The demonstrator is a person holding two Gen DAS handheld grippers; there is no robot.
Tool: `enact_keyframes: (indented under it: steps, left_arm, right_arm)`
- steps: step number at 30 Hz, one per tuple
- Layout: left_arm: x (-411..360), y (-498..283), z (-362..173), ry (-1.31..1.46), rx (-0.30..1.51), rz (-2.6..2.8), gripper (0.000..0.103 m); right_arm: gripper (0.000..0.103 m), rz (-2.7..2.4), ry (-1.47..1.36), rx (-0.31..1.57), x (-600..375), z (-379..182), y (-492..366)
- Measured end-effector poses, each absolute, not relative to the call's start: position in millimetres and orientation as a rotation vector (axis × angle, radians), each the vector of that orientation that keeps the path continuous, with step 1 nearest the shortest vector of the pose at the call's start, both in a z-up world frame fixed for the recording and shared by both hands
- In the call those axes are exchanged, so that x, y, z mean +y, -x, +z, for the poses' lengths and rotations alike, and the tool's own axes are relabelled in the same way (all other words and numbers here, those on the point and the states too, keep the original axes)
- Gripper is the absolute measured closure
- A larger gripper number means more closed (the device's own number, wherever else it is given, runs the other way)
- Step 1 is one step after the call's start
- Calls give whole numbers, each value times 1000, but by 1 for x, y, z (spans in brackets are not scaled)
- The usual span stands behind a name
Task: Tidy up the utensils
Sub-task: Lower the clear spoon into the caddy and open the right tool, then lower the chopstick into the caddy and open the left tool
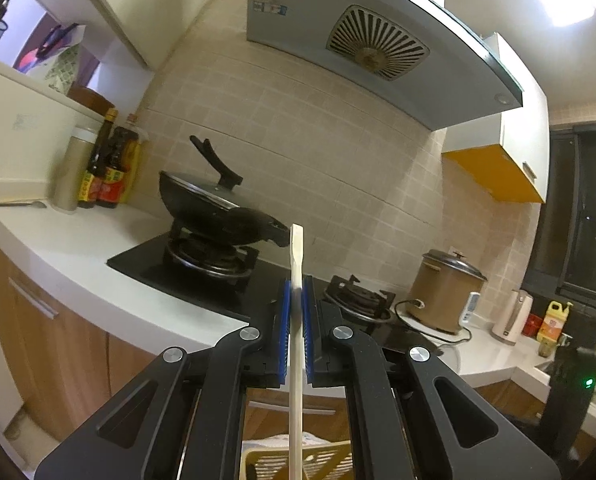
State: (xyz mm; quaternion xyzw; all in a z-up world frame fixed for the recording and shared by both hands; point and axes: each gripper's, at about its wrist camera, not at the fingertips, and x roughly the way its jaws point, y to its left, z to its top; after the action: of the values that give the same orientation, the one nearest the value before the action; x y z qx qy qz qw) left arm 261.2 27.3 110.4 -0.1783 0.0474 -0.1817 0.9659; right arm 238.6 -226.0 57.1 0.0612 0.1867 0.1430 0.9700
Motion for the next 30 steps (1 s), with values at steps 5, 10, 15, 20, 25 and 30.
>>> enact_keyframes:
  steps: [5, 10, 15, 20, 25, 30]
  left_arm:
    - [28, -246, 108, 350, 102, -376, 99]
    - [37, -237, 120, 381, 74, -381, 99]
    - [44, -218, 129, 411, 63, -419, 99]
    - [45, -197, 137, 397, 37, -409, 99]
    - [45, -184, 153, 383, -41, -425, 99]
    - [41, -199, 153, 367, -56, -485, 99]
  right_arm:
    - [101, 295, -142, 394, -225, 55, -238]
    - [95, 284, -180, 414, -228, 59, -233]
    - [47, 250, -177, 371, -234, 74, -211]
    - [47, 273, -160, 359, -231, 90, -189]
    - [47, 276, -141, 353, -228, 97, -165]
    - [47, 284, -115, 371, -229, 86, -156]
